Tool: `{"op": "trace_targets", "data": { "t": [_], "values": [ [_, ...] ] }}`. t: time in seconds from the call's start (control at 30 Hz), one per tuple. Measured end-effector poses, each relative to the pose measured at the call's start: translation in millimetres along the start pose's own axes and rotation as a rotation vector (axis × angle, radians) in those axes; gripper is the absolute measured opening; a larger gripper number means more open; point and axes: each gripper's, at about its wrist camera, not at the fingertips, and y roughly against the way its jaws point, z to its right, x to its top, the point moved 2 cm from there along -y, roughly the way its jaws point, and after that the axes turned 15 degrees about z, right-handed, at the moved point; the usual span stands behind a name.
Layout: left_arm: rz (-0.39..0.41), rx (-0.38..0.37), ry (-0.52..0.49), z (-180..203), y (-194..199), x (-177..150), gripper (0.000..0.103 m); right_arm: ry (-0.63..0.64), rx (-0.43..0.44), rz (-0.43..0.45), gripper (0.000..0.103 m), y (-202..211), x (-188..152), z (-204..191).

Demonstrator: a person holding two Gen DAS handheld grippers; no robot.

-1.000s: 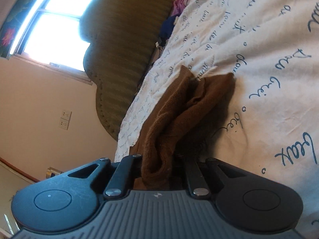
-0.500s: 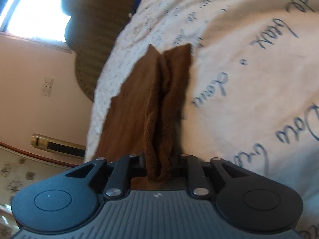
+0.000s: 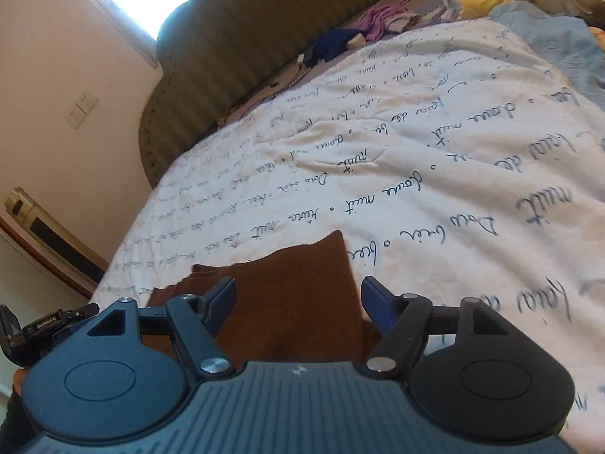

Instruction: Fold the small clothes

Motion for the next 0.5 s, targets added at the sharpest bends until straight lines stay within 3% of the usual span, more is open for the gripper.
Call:
{"op": "trace_targets", "data": {
  "t": [0.07, 0.2, 0.23, 0.27, 0.3, 0.33, 0.5],
  "values": [
    [-0.078, -0.052, -0.043, 12.0, -30.5, -5.1, 0.062, 0.054, -0.036, -0.054, 0.073, -34.1, 1.2, -3.0],
    [-0.152, -0.038, -0.118, 20.2, -69.4, -16.0, 0.062, 0.146, -0.074, -0.096, 0.072, -78.5, -4.9, -7.4],
    [-0.172, -0.035, -0.122, 18.9, -75.4, -16.9, 0.054, 0.152, -0.061, -0.091, 0.071, -83.8, -6.2, -8.3],
    [-0.171, -0.034, -0.150, 21.0, -78.5, -15.1, 0.043, 0.153, -0.025, -0.093, 0.045, -87.1, -8.7, -9.1],
    [-0.169, -0.037, -0.188, 25.6, -79.2, -13.8, 0.009, 0.142, 0.001, -0.116, 0.012, -92.2, -11.4, -9.1],
    [-0.158, -0.048, -0.215, 29.8, -77.4, -10.2, 0.004, 0.132, 0.011, -0.124, 0.012, -94.7, -12.4, -10.0],
    [0.050, -0.045, -0.344, 53.5, -47.2, 2.5, 0.004, 0.099, 0.066, 0.016, 0.011, -57.7, 1.0, -12.6]
  ]
}}
